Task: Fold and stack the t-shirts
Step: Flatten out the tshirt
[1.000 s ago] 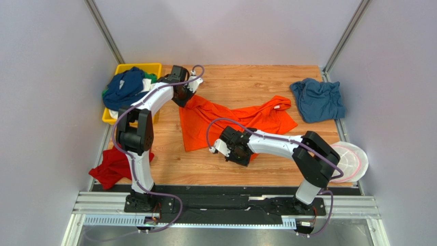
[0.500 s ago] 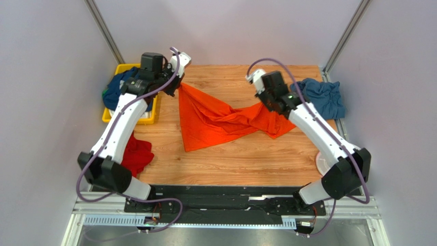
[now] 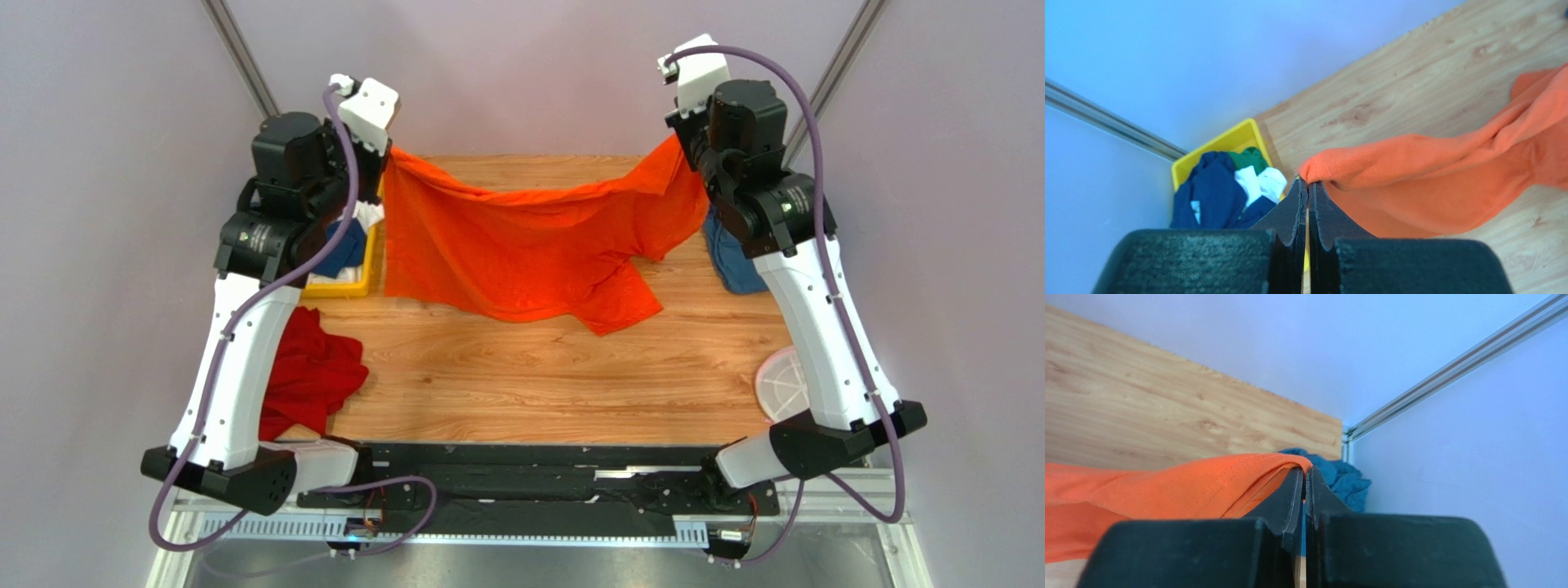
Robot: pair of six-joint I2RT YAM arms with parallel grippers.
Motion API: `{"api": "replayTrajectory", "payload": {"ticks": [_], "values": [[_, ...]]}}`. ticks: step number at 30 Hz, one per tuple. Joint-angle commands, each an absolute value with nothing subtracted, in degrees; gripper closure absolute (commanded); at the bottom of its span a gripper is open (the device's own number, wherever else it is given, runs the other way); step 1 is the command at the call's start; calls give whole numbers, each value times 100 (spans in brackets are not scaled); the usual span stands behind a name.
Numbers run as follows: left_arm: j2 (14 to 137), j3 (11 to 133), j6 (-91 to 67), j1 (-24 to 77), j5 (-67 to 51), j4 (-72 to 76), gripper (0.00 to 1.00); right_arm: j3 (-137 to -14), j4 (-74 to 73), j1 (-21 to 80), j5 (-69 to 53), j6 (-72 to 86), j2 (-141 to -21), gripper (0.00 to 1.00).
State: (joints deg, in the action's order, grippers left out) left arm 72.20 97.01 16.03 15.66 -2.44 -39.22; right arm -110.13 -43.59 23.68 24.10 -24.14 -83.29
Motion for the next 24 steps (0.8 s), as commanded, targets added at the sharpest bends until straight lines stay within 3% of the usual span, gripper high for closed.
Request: {"api": "replayTrajectory", "payload": {"ticks": [1, 8, 15, 24], "values": [[7171, 10747, 1697, 1564, -114, -4191, 100, -11767, -4333, 2338, 2637, -3110, -8096, 100], [7014, 11602, 1564, 1564, -500, -4438, 100, -12207, -4595, 2338, 2145, -2866, -7454, 100], [6066, 10206, 2109, 1564, -194, -4421, 100, -12489, -4913, 2058, 1425, -2426, -6707, 100], [5748, 9036, 2013, 1564, -404, -4456, 100, -12587, -5159, 1819, 879, -1970, -6776, 100]]}}
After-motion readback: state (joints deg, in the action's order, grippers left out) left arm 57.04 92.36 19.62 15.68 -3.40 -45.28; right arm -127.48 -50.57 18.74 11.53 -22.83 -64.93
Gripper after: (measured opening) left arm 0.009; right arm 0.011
